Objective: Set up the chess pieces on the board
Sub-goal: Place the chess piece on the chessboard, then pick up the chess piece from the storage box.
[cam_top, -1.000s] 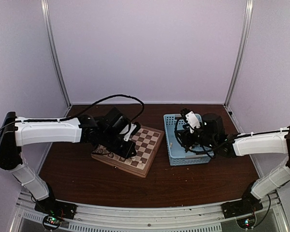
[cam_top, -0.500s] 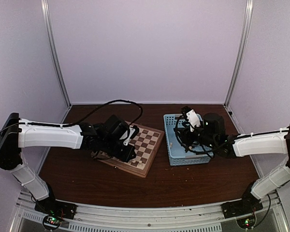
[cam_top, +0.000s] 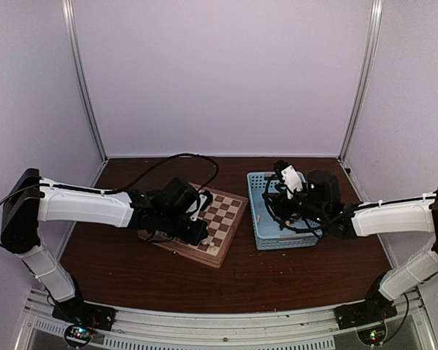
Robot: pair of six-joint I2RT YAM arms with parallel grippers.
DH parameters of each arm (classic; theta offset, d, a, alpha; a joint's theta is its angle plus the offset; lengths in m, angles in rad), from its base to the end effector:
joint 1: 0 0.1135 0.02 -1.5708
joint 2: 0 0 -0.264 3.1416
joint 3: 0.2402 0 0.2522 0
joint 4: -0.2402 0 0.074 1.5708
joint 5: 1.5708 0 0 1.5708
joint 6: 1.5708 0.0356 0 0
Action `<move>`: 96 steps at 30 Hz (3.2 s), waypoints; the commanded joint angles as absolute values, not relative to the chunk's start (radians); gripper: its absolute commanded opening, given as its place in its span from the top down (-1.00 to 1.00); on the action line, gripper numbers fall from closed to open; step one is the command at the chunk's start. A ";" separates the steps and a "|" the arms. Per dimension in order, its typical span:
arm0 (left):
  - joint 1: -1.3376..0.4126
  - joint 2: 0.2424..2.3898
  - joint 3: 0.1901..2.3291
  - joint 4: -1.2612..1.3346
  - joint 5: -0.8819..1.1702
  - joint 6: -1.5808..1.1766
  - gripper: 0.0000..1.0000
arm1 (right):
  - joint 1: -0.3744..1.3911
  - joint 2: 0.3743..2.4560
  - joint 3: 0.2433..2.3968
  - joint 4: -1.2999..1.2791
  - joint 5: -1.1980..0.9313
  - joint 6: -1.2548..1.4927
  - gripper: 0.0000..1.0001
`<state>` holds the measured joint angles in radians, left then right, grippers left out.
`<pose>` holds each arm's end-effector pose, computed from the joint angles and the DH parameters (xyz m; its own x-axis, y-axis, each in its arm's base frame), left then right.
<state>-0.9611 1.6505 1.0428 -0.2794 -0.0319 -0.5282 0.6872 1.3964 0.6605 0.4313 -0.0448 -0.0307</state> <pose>0.1988 -0.2827 0.2011 -0.7906 0.2522 -0.5580 0.4741 0.8289 -0.2970 0.2313 0.1919 0.2207 -0.2113 -0.2130 -0.9539 -0.6736 0.7390 -0.0159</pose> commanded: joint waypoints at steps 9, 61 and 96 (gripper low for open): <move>-0.959 1.698 1.052 -0.240 -0.052 -0.517 1.00 | 0.683 1.392 0.652 0.433 -0.035 -0.038 -0.10; -0.960 1.459 1.168 -0.334 -0.113 -0.457 0.43 | 0.674 1.339 0.900 -0.121 0.027 0.128 -0.07; -0.959 1.231 0.959 -0.266 -0.234 -0.442 0.36 | 0.506 1.831 1.163 -0.623 -0.120 0.227 0.65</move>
